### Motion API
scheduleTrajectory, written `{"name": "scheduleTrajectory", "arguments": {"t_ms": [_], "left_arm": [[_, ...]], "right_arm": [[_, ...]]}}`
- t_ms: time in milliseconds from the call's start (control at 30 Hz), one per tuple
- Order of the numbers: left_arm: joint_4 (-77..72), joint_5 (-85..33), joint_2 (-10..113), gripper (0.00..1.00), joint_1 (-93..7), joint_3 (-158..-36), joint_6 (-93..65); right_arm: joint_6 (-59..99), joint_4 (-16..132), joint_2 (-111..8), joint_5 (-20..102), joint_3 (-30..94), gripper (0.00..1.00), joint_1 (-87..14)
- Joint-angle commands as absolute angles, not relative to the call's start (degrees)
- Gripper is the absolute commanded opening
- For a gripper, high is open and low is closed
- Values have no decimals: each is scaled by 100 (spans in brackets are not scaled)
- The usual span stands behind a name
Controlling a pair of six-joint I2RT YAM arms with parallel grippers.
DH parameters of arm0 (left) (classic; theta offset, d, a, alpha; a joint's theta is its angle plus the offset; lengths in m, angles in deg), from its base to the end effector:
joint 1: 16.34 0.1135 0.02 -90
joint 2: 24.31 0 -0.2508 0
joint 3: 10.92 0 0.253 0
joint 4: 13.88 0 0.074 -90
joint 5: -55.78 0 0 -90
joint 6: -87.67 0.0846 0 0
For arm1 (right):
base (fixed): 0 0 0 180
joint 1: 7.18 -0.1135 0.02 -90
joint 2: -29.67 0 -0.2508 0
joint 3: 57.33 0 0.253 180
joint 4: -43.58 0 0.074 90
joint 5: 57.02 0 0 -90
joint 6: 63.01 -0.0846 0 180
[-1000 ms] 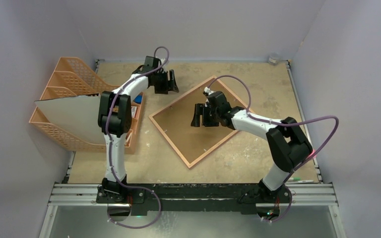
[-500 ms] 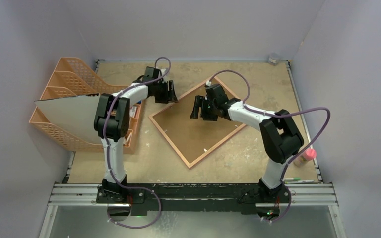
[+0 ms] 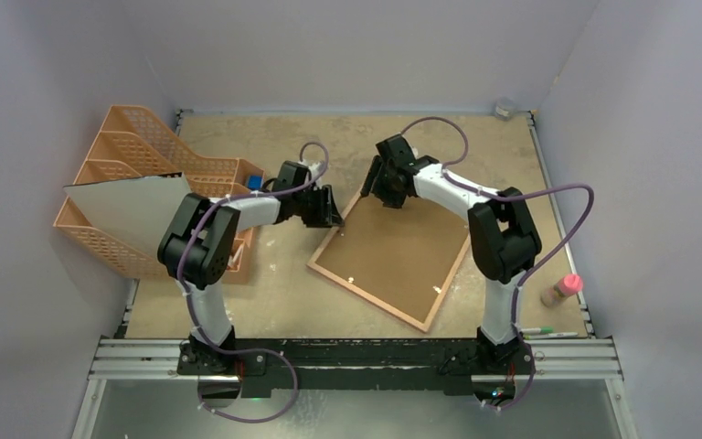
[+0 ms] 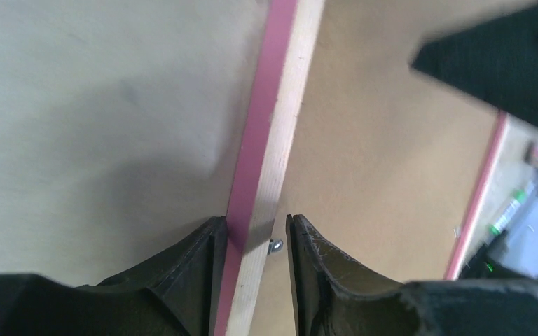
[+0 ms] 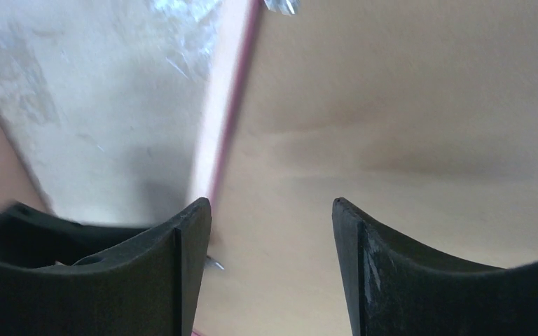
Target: Put the photo into the frame
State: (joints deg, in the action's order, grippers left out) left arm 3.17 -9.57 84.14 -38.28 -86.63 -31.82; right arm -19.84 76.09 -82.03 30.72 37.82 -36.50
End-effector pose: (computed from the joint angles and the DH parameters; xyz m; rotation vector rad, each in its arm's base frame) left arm 0.3667 -0.1858 0.0993 0.0355 2.5511 -0.9046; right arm 0.4020 0.2219 0.1547 0.3992 2.4711 0.5373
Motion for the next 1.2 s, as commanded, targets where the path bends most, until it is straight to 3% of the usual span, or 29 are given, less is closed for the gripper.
{"name": "scheduleTrajectory", "arguments": {"t_ms": [0,200,300,667,833,1100,1167], "left_arm": [[-653,143,8093,40,-4128,-8008,-3914],[-1978,902,7925,41,-4244,-7373,-4905],[-2505,556,7602,43,-4245,-6921,-5342],[-1010,-1070,6837,49,-4236,-6839,-4925],[-947,-1123,6789,50,-4215,-6856,-4939],[-830,-1076,6833,52,-4022,-6879,-4886],[-831,-1062,6849,52,-3993,-6872,-4890]], "right_arm": [[-2360,8105,-8297,2399,4401,64,-3855],[-2653,8745,-8432,1752,4623,58,-4160],[-2741,8937,-8519,1417,4762,57,-4260],[-2903,10312,-9439,629,5988,54,-4501],[-2878,10513,-9682,596,6297,48,-4557],[-2744,10709,-10038,709,6704,47,-4594],[-2737,10718,-10064,737,6690,41,-4595]]}}
